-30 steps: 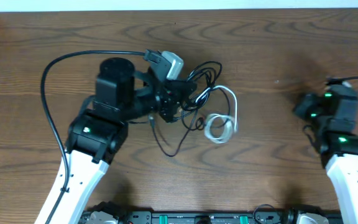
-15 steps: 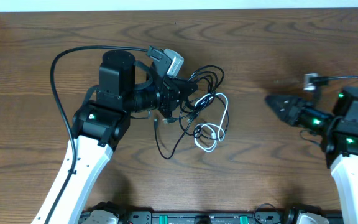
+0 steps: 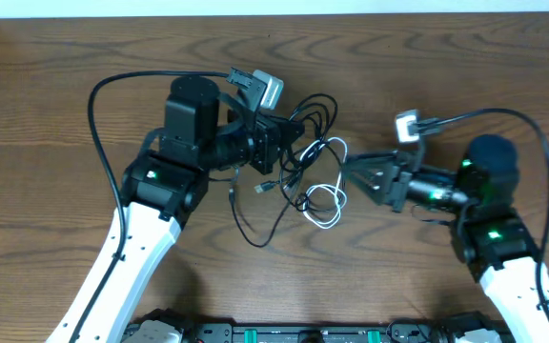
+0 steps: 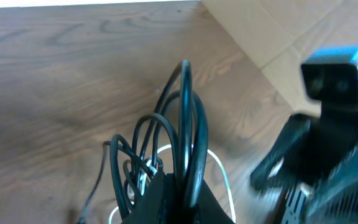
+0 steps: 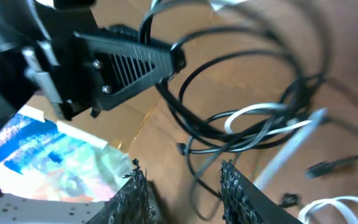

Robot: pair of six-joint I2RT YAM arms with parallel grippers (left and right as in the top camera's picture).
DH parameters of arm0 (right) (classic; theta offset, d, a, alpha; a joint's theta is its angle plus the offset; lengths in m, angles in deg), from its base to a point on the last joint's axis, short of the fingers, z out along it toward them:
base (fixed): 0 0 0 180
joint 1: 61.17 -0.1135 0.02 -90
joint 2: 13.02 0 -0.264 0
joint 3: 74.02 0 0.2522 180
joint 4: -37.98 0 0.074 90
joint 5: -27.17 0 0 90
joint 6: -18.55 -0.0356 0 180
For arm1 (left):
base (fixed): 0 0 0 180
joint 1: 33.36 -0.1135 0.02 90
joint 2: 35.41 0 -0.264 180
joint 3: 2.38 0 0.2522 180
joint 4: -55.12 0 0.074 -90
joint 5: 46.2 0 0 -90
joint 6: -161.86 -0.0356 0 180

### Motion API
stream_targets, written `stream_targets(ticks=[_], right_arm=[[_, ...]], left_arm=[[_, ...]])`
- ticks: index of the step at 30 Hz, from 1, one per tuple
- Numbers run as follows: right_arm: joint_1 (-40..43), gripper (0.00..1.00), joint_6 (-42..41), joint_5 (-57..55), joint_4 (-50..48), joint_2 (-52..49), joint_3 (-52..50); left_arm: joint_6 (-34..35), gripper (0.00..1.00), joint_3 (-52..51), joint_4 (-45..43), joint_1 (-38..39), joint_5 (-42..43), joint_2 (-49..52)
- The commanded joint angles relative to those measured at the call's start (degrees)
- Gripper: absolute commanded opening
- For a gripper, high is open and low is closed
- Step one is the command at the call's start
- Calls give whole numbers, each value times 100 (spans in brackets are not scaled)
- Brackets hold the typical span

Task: Untangle cables

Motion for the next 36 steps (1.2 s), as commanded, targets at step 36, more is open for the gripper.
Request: stream_targets(ticks=[36], right_arm=[[-1255, 29, -1266, -2461, -413, -1021, 17]], left_arm=[[966, 8, 59, -245, 501, -17, -2]])
